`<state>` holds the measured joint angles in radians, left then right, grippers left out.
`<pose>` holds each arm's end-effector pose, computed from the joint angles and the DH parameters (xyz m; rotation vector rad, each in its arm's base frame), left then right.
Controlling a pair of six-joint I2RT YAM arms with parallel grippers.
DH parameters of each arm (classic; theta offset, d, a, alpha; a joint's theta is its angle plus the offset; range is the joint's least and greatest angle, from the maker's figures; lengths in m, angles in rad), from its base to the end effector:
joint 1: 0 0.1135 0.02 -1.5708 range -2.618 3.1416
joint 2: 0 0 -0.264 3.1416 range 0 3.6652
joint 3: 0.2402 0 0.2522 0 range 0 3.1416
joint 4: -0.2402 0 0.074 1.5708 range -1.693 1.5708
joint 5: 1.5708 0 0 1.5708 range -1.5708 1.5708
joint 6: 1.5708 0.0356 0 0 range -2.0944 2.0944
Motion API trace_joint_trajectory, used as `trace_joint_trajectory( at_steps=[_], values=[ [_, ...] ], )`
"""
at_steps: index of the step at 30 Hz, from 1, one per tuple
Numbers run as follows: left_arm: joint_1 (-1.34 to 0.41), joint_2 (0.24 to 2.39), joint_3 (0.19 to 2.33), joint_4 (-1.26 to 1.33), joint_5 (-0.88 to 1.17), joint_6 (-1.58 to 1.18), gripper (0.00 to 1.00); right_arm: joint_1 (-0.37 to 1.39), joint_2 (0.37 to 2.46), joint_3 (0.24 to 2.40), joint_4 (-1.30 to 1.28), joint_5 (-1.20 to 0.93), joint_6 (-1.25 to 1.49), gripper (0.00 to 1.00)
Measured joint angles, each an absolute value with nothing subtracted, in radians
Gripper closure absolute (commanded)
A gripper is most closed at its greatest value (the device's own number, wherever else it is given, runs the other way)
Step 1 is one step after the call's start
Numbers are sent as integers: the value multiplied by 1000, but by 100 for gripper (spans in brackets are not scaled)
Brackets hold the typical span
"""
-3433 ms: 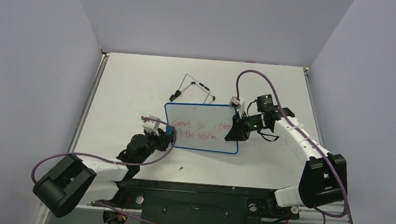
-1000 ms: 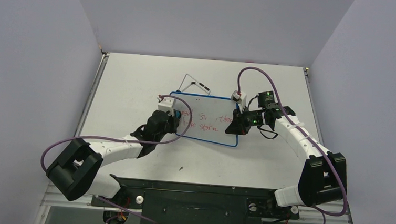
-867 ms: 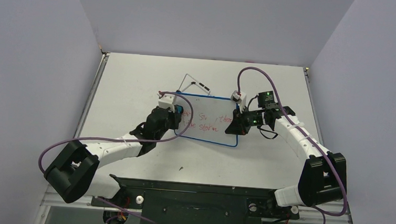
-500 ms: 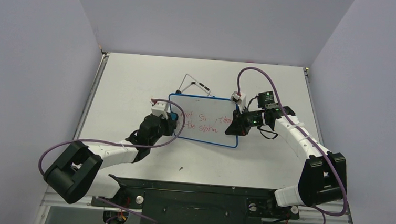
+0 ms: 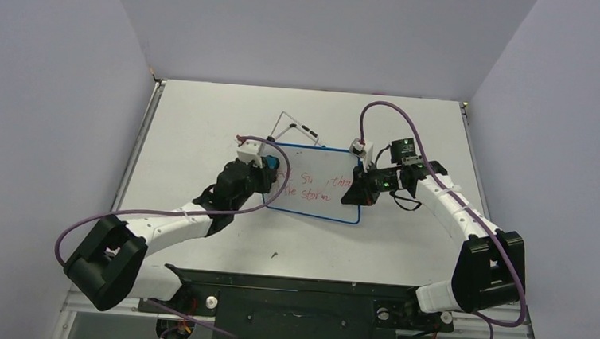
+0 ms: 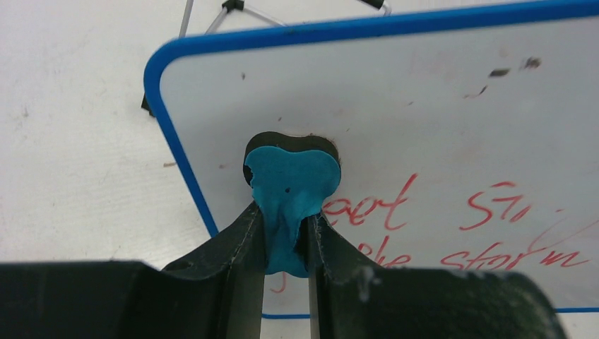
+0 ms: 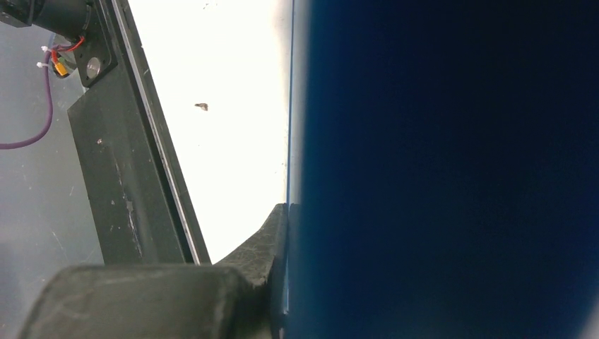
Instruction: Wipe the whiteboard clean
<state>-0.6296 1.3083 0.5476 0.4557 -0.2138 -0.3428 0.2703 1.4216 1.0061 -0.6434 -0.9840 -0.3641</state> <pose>0.2260 -0.1553 0.2104 0.1228 1.8914 -0.4684 0.2571 0.1020 0.2489 -1.0365 2.1104 1.2180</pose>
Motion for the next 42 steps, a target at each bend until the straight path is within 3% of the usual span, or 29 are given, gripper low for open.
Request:
trace_joint_trajectory(
  at_steps=[6,19,42],
  values=[
    [-644,1313,580,455,-236,-337,100,270,1422,1006,-643,-984,-362,100],
    [-697,1319,405,505,-263,-406,100,270,1422,1006,-649,-986,-374,100],
    [-718,1327,550,381,-344,-392,100,270,1422,1006,-649,-987,-359,100]
  ],
)
